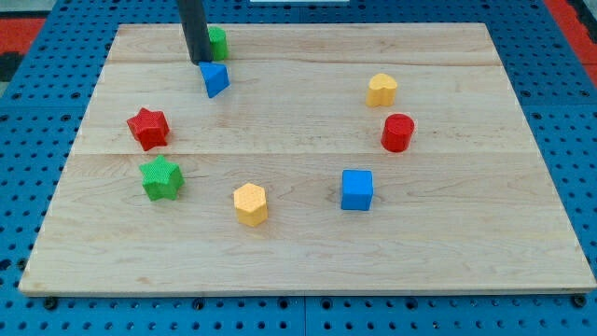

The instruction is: Move the green circle diagonally to the top left of the triangle

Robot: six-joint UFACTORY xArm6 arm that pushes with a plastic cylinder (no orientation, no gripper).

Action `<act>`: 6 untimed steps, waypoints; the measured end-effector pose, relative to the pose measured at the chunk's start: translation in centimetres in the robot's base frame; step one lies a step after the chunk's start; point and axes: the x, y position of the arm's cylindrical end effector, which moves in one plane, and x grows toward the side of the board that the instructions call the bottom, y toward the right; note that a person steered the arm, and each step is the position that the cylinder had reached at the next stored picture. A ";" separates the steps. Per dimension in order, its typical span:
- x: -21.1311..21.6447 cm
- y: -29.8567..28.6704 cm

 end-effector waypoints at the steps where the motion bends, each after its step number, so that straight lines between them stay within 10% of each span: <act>1: -3.2 4.0; 6: -6.0 -1.3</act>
